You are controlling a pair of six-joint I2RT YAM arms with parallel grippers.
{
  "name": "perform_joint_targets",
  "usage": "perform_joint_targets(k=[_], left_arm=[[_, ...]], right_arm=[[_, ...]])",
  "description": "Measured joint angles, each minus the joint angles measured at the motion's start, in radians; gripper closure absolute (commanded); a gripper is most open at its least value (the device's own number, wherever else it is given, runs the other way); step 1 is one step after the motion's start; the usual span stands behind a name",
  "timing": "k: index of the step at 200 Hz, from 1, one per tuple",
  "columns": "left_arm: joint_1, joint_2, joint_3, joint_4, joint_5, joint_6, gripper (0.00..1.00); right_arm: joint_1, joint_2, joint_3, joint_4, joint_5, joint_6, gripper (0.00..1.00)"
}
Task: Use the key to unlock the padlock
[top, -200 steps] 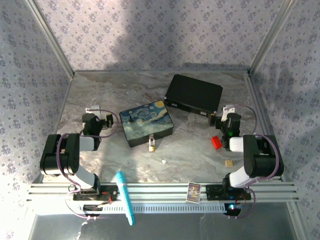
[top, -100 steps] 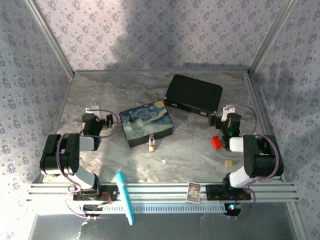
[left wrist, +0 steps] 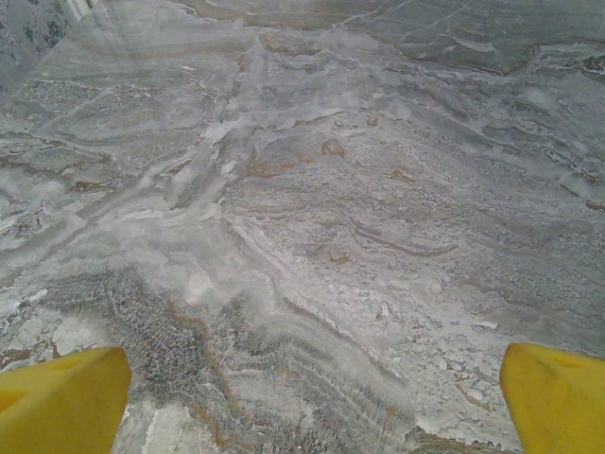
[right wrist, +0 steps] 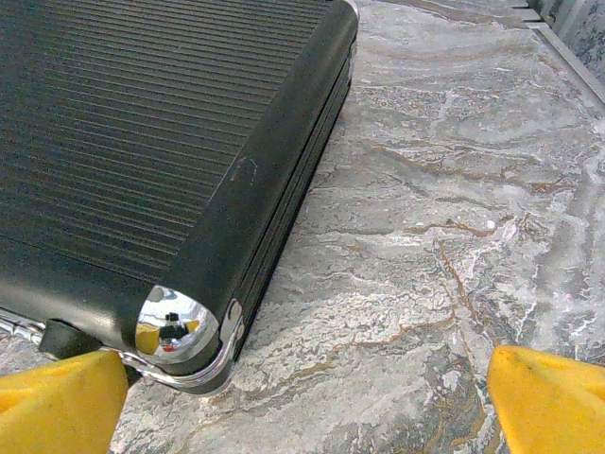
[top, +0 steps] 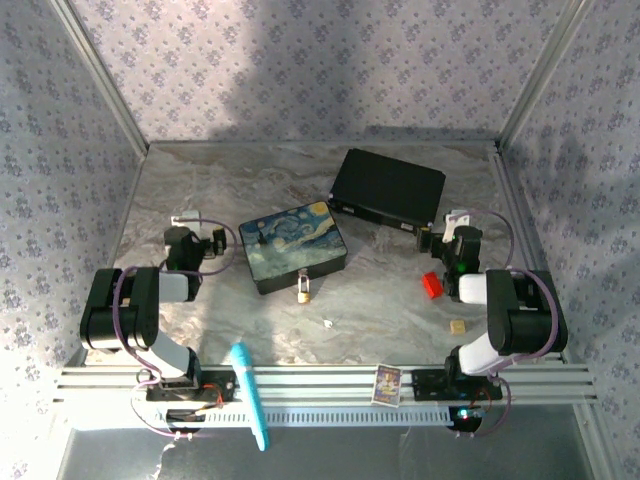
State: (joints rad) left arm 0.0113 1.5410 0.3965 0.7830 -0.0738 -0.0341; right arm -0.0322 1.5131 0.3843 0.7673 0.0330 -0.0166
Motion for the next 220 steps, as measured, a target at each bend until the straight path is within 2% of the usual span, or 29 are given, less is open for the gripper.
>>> perform_joint_targets(k=[69,97,128,143,161,188,220], left_arm=[[-0.006,-0.023,0.011,-0.049,0.015,0.011,0.0],[-0.02,-0.138,0.027,-0.137,0.005,0.011,0.0],[-0.038,-0.287,0.048,-0.242,-0.023,-0.024,0.0],[-0.041,-0.367,0.068,-0.346,-0.027,-0.099,0.0],[-0.041,-0.454,0.118,-0.489,-0.021,-0.249,0.0],[-0.037,-0.543,0.148,-0.594,0.053,-0.439,0.0],[-0.084,-0.579,0.216,-0.835,0.114,-0.583,0.01]], right_arm=[[0.0,-0.001,0.0,-0.002,0.0,0.0,0.01],[0.0,-0.063,0.013,-0.081,0.004,0.0,0.01],[0.0,-0.212,0.065,-0.232,0.008,0.013,0.01],[-0.001,-0.286,0.126,-0.372,0.006,0.056,0.01],[-0.01,-0.359,0.22,-0.55,-0.006,0.139,0.01],[-0.018,-0.422,0.311,-0.758,-0.122,0.208,0.01],[0.09,-0.505,0.315,-0.945,-0.214,0.249,0.01]])
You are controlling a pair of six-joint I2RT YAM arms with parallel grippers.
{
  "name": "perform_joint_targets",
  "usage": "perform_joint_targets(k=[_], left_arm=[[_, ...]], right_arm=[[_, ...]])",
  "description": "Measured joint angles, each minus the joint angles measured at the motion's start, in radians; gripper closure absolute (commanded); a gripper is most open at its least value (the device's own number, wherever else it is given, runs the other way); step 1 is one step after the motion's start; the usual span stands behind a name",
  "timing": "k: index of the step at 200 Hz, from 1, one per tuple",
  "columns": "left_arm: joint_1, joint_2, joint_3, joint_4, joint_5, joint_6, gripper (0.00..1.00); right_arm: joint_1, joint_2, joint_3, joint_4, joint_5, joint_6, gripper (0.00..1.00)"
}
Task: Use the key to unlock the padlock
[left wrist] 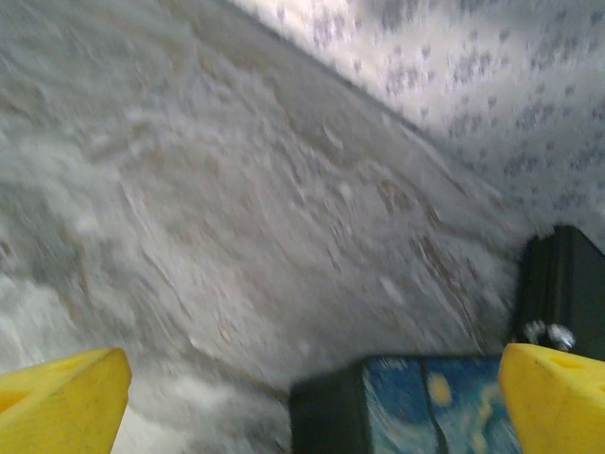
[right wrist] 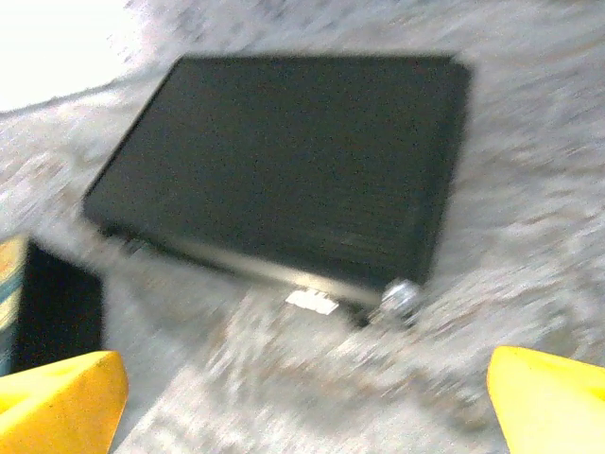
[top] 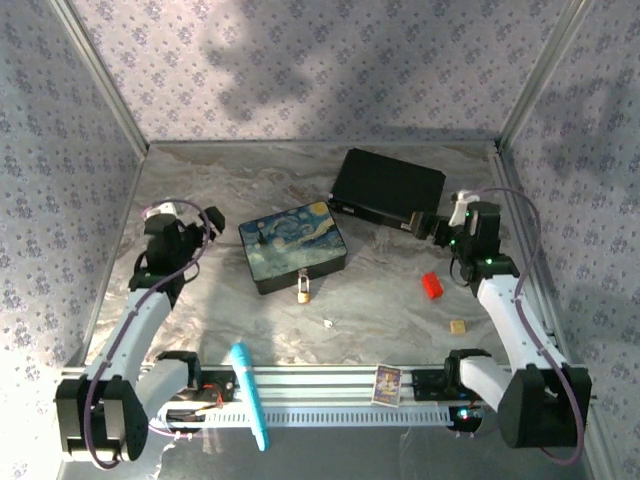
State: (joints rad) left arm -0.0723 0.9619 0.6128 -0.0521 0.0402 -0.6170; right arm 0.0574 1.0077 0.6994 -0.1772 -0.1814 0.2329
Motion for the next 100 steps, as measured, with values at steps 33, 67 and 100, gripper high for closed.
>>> perform_joint_targets(k=[33,67,100], left_arm=[[-0.128,-0.039,0.045,-0.185,0.026,-0.069,0.0],[-0.318,-0.057,0.045,-0.286,0.034,-0.147,0.0],[-0.504,-0.075,0.021,-0.308,0.021,-0.239,0.0]], right_arm=[[0.222,-0.059,0.0,-0.119,0.009,0.05,0.06],[0.46,-0.044,-0.004,-0.164,0.067,0.128,0.19],[0.689,-0.008,-0.033,-0.163,0.163,0.23,0.19]])
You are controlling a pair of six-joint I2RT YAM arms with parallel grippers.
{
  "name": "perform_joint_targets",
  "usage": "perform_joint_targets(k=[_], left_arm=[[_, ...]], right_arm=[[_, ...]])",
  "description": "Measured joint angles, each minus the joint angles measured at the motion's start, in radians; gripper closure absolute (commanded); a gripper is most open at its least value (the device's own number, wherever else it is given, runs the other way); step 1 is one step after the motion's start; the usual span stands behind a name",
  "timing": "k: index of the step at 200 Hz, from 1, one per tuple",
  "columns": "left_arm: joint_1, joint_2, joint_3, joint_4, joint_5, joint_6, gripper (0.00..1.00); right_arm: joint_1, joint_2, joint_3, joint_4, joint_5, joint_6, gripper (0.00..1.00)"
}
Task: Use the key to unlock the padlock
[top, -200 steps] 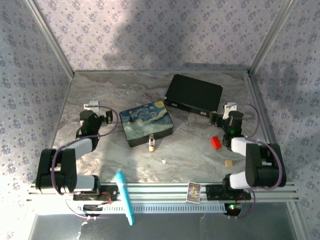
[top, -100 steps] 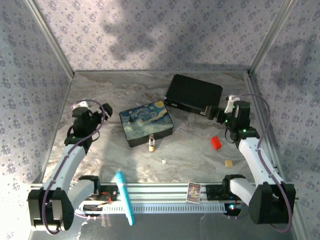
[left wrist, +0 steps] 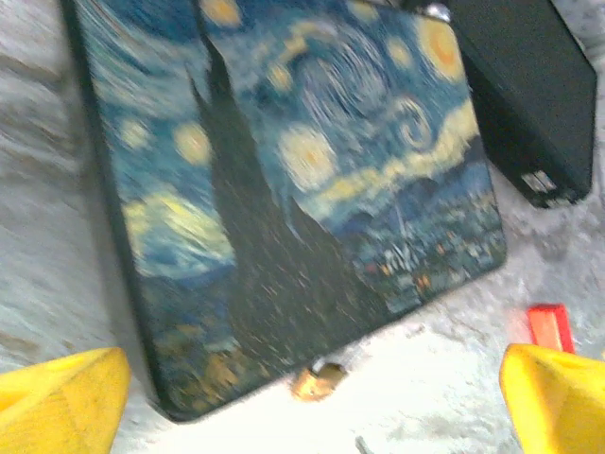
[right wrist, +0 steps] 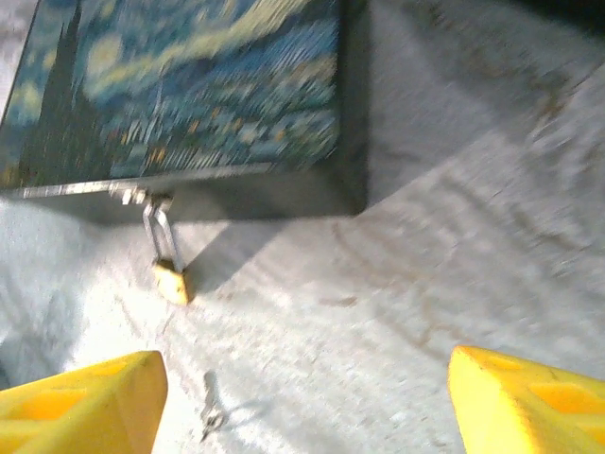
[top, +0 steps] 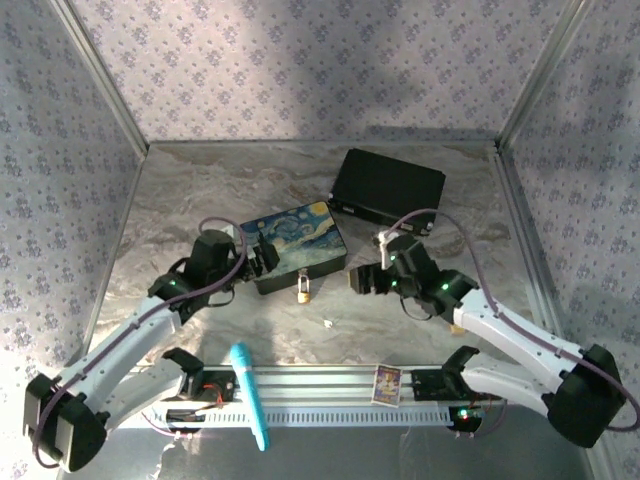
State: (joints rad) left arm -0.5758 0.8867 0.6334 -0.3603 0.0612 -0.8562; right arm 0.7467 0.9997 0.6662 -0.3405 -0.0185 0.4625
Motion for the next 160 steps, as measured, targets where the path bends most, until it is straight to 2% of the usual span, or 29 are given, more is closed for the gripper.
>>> perform_joint_targets(k=[48,69,90,135,160], left_arm=[[-0.182,-0.041,-0.079,-0.004,-0.09,-0.153,0.0],[-0.261,-0.014,-0.08,0.003,-0.117,-0.2,0.0],[-0.325,0.032,-0.08,0.008,-0.146,-0.233,0.0],[-0.373,0.087,-0.08,0.049,-0.177,-0.28,0.0],[-0.382,0.099,-0.08,0.051,-0.187,-0.29,0.0]], right_arm=[[0.238,0.115,-0.031,0.018,0.136,0.148,0.32],[0.317,0.182,-0.039,0.057,0.158,0.211,0.42],[0.387,0.261,-0.041,0.106,0.177,0.263,0.46],[0.452,0.397,-0.034,0.162,0.211,0.325,0.63],[0.459,0.431,-0.031,0.18,0.226,0.343,0.66]])
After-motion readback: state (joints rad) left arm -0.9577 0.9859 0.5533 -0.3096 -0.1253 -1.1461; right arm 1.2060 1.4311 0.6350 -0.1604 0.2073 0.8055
